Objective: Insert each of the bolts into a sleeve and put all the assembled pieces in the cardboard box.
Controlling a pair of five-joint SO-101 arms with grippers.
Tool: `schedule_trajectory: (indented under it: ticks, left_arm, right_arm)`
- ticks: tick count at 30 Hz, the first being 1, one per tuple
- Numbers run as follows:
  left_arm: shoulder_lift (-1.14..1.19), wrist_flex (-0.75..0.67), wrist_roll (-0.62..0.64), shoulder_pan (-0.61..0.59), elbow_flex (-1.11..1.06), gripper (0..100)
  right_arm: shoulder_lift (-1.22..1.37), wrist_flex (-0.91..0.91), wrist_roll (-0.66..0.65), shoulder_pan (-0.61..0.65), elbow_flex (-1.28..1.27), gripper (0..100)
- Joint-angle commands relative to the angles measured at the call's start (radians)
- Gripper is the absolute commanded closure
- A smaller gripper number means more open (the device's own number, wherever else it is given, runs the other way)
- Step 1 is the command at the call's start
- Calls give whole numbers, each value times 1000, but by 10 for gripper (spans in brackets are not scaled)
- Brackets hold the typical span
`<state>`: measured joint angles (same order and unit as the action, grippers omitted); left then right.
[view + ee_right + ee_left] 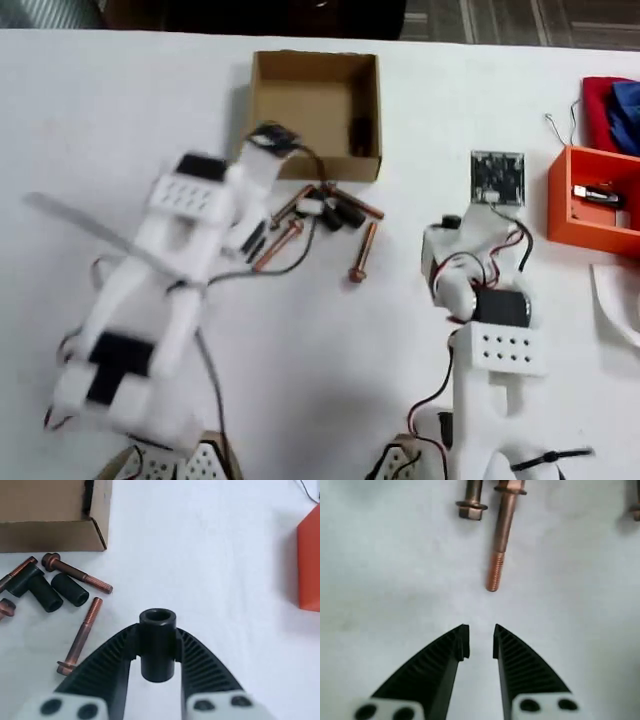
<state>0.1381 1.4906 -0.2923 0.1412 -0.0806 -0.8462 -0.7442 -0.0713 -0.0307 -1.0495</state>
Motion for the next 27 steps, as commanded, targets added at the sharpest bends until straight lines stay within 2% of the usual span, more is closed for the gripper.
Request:
schedule_trajectory:
  ticks: [1,6,10,13,20,27]
  left_arm:
    - [198,150,2,51,323,890]
    - [385,242,2,75,627,890]
    - [493,259,23,87,740,845]
    - [554,259,37,95,760,779]
    - [638,198,41,92,762,846]
    - [689,167,38,91,760,819]
  right_arm:
    - [-28,108,-29,-35,-44,977]
    - [-28,136,-61,-50,-52,977]
    - [-27,140,-68,-51,-52,977]
    - [-28,140,-68,-51,-52,977]
    - [-28,140,-68,-51,-52,977]
    - [-28,140,-68,-51,-52,977]
